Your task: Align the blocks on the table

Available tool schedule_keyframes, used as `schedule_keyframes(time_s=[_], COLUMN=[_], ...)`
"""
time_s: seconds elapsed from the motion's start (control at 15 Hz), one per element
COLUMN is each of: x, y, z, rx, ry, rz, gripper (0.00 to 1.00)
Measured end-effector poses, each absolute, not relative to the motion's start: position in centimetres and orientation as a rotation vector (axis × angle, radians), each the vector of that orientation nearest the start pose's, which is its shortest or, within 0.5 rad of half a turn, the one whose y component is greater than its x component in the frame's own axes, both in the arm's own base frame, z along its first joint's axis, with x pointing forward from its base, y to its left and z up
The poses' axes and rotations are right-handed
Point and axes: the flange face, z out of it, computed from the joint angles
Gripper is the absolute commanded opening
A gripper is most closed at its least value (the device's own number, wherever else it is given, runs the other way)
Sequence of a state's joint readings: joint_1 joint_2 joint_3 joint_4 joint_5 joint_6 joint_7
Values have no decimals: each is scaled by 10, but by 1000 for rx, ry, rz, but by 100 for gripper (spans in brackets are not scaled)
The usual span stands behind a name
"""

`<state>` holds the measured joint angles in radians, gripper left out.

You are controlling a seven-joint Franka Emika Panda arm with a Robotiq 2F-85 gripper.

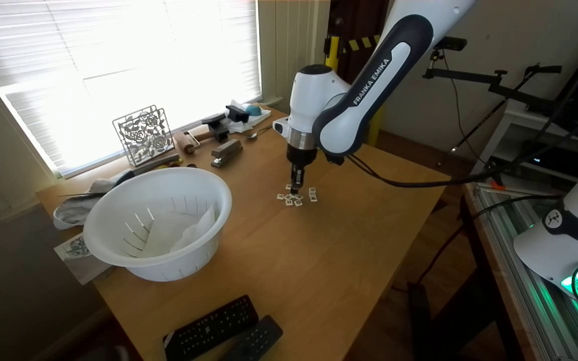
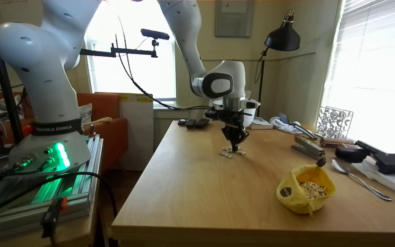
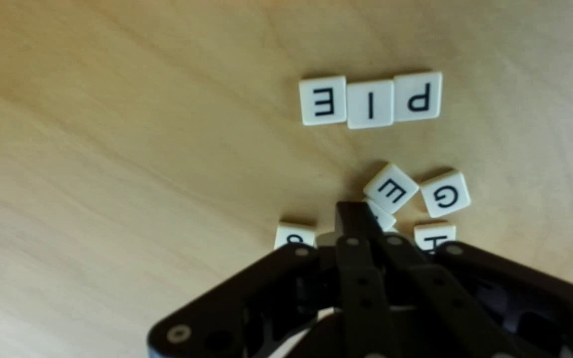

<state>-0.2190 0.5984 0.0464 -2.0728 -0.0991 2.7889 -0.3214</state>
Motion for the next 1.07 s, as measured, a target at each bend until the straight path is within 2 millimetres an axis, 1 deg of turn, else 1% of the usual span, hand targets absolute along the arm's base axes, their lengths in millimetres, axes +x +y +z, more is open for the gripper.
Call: schedule_keyframes(time_s=[0.53,1.07], x=[587,585], y=[-92,-81], z=[148,149], rx=[-3153,-3143], ry=[-379,-409], rz=[-171,-159], gripper=[0,0])
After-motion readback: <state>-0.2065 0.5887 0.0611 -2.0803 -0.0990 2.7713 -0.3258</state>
